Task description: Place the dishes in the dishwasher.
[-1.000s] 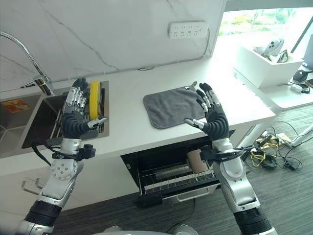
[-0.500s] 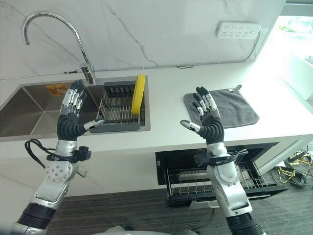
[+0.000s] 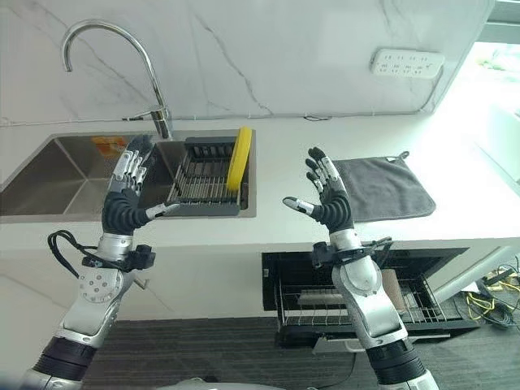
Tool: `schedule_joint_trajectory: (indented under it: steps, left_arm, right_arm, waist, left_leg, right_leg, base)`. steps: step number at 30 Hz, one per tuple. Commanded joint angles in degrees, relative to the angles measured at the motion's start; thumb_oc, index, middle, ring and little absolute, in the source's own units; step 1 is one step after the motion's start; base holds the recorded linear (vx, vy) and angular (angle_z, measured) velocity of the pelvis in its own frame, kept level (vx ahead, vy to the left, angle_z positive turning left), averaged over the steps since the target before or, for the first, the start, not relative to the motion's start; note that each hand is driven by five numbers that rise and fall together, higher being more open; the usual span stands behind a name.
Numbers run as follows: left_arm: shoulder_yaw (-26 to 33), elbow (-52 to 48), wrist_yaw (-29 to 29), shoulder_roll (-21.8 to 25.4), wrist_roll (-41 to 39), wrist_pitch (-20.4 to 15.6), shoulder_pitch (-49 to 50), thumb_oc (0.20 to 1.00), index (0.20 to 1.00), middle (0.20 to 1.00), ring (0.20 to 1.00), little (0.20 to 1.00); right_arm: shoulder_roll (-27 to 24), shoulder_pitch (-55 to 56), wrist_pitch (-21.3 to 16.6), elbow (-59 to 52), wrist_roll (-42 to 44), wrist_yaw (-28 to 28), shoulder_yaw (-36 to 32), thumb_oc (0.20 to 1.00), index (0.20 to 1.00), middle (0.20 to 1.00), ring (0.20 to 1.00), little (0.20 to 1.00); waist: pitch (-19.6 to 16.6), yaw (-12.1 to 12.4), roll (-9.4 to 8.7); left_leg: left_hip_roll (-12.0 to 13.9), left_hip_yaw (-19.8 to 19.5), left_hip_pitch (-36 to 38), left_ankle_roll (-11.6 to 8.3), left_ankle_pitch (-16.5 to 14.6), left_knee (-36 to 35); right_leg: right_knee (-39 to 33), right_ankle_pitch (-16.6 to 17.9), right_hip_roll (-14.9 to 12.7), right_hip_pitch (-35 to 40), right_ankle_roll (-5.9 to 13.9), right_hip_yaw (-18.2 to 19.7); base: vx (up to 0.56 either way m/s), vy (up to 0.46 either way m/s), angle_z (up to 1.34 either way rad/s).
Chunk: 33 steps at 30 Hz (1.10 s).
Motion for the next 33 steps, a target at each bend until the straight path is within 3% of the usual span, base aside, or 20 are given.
schedule_joint_trajectory:
  steps: [1,3,4,5,8,12,13,15,18,20,21,24,27,29,31,33]
  left_arm:
    - [1.09,-2.23,-1.72,-0.43,-3.3,-2.37,-2.55,1.0,1.0,1.0,1.0,1.0]
    - [-0.3,-2.24,-0.6,-0.03,-1.49,-1.83,-3.13,1.0,1.0,1.0,1.0,1.0]
    - [-0.91,-1.72,1.02,0.59,-0.74,-1.62,-4.68,1.0,1.0,1.0,1.0,1.0]
    - [-0.16,-1.51,2.43,1.48,-0.35,-0.6,-6.65,1.0,1.0,1.0,1.0,1.0]
    - [2.61,-1.26,4.81,1.42,-1.3,0.51,-6.72,1.0,1.0,1.0,1.0,1.0]
    - [4.11,-2.78,3.12,-0.05,-1.16,-0.01,-2.94,1.0,1.0,1.0,1.0,1.0]
    - [-4.58,-1.06,-4.65,-1.21,-14.5,9.0,-12.29,1.0,1.0,1.0,1.0,1.0]
    - [-4.26,-2.07,-4.79,-1.08,-14.02,9.89,-11.84,1.0,1.0,1.0,1.0,1.0]
    - [-2.71,-2.71,-4.99,-0.74,-13.91,10.46,-10.45,1.0,1.0,1.0,1.0,1.0]
    - [-1.52,-3.39,-5.04,-0.77,-13.44,9.54,-8.96,1.0,1.0,1.0,1.0,1.0]
    - [-1.12,-3.76,-5.51,-0.93,-13.35,9.3,-8.25,1.0,1.0,1.0,1.0,1.0]
    - [-0.59,-4.19,-6.59,-0.7,-12.41,8.8,-7.47,1.0,1.0,1.0,1.0,1.0]
    - [0.34,-4.21,-7.19,0.77,-13.23,8.97,-7.66,1.0,1.0,1.0,1.0,1.0]
    - [0.51,-3.6,-10.19,1.3,-16.26,10.9,-7.81,1.0,1.0,1.0,1.0,1.0]
    - [-1.06,-2.52,-12.85,1.71,-17.25,11.93,-8.5,1.0,1.0,1.0,1.0,1.0]
    - [-2.9,-1.61,-14.05,1.14,-17.12,12.79,-8.6,1.0,1.0,1.0,1.0,1.0]
  right_arm:
    - [-0.71,-1.47,-1.48,-3.46,-1.29,-2.66,-2.7,1.0,1.0,1.0,1.0,1.0]
    - [-1.02,-2.08,-2.55,-2.43,-0.11,-4.03,-2.92,1.0,1.0,1.0,1.0,1.0]
    - [-1.31,-3.84,-3.47,-0.63,0.72,-4.57,-2.52,1.0,1.0,1.0,1.0,1.0]
    - [-1.33,-5.8,-4.76,1.93,1.53,-3.58,-2.42,1.0,1.0,1.0,1.0,1.0]
    - [-2.28,-4.27,-6.18,2.32,4.44,1.55,-2.89,1.0,1.0,1.0,1.0,1.0]
    - [-1.54,-1.94,-8.11,0.27,6.15,4.99,-2.71,1.0,1.0,1.0,1.0,1.0]
    - [-3.93,-5.77,-15.99,2.83,14.59,7.68,-2.85,1.0,1.0,1.0,1.0,1.0]
    - [-4.37,-6.07,-16.7,3.36,16.82,9.06,-4.08,1.0,1.0,1.0,1.0,1.0]
    - [-4.71,-5.49,-14.11,1.63,17.26,8.21,-5.75,1.0,1.0,1.0,1.0,1.0]
    - [-4.27,-4.51,-14.15,0.94,13.22,6.01,-6.34,1.0,1.0,1.0,1.0,1.0]
    - [-4.12,-3.94,-14.33,0.54,12.17,5.24,-6.42,1.0,1.0,1.0,1.0,1.0]
    - [-4.54,-4.45,-15.04,0.58,10.68,4.49,-6.18,1.0,1.0,1.0,1.0,1.0]
    - [-5.2,-5.9,-15.16,-0.14,9.07,4.42,-5.47,1.0,1.0,1.0,1.0,1.0]
    - [-5.96,-5.85,-14.69,-0.84,9.4,4.47,-5.9,1.0,1.0,1.0,1.0,1.0]
    - [-6.44,-4.35,-15.53,-1.87,9.94,3.34,-7.5,1.0,1.0,1.0,1.0,1.0]
    - [-5.57,-2.09,-16.05,-3.06,10.53,2.76,-8.71,1.0,1.0,1.0,1.0,1.0]
  waist:
    - [-2.3,0.77,1.78]
    - [-1.92,0.62,1.73]
    - [-1.47,0.87,2.04]
    - [-0.87,0.77,2.94]
    - [-0.25,0.04,2.88]
    - [-0.75,-0.08,2.78]
    - [0.6,-4.46,1.93]
    - [0.01,-4.48,1.8]
    - [-0.65,-4.04,1.62]
    - [-1.0,-4.22,1.46]
    - [-0.79,-4.05,1.43]
    - [-0.3,-3.65,1.44]
    - [-0.36,-3.33,1.67]
    - [-0.65,-3.69,2.17]
    - [-1.22,-5.43,3.18]
    - [-1.05,-6.29,3.29]
  left_leg:
    - [2.11,-2.37,1.77,1.53,-2.85,-3.85]
    - [1.27,-3.3,1.29,1.79,-2.81,-4.52]
    - [1.27,-3.03,0.77,2.22,-2.38,-4.67]
    - [1.52,-2.78,0.18,2.9,-2.02,-4.64]
    - [2.03,-1.81,-0.27,1.71,-0.68,-3.73]
    - [3.58,-0.66,-0.59,-0.15,0.08,-3.25]
    - [6.09,0.71,-12.75,-1.34,1.66,15.11]
    - [6.26,1.54,-11.01,-1.44,0.98,13.28]
    - [3.68,-0.41,-9.76,-0.42,-2.43,12.64]
    - [1.4,1.25,-7.62,1.42,-5.65,12.43]
    - [1.6,1.09,-8.23,1.2,-5.94,14.09]
    - [5.5,-0.51,-9.34,0.8,-6.09,18.94]
    - [8.98,-4.65,-9.2,0.71,-6.85,20.99]
    - [11.23,-7.34,-8.21,-0.42,-5.71,20.15]
    - [12.26,-4.79,-5.85,-1.01,-5.41,15.69]
    - [10.03,-4.0,-4.28,-1.28,-4.87,12.17]
  right_leg:
    - [4.33,-2.39,-4.98,-0.57,3.52,-0.68]
    - [4.16,-1.49,-4.6,-1.52,3.82,0.48]
    - [6.12,-4.25,-2.86,-2.28,3.19,-0.28]
    - [11.15,-9.76,1.42,-3.65,1.69,-0.3]
    - [8.13,-8.49,3.06,-3.63,0.39,-1.33]
    - [4.15,-7.38,3.61,-1.02,0.37,-2.3]
    - [1.14,-8.51,13.15,0.27,-5.0,7.78]
    - [0.35,-8.23,13.13,0.74,-4.92,6.8]
    - [0.85,-8.95,12.75,0.68,-4.72,7.2]
    - [2.05,-9.54,12.14,0.48,-4.53,6.74]
    - [2.97,-10.24,12.02,0.46,-4.72,6.95]
    - [7.7,-12.98,11.45,-0.44,-5.75,7.68]
    - [13.48,-14.99,9.06,-3.28,-5.65,9.63]
    - [15.52,-15.23,7.14,-4.48,-4.79,11.15]
    - [16.84,-13.95,3.58,-5.44,-2.58,10.23]
    - [14.86,-9.29,-0.32,-5.65,0.44,10.56]
  base:
    - [0.07,0.087,-0.01]
    - [-0.06,0.126,-0.06]
    - [-0.19,0.125,-0.07]
    - [-0.15,0.015,-0.13]
    - [-0.02,-0.13,-0.29]
    - [0.02,-0.078,-0.04]
    - [0.01,-0.043,-0.02]
    - [0.01,-0.055,0.05]
    - [0.08,-0.021,-0.11]
    - [0.09,0.033,-0.18]
    - [0.06,0.078,-0.12]
    - [0.02,0.269,0.05]
    - [0.03,0.481,-0.19]
    - [0.05,0.657,-0.41]
    - [0.08,0.711,-0.32]
    - [0.08,0.721,0.07]
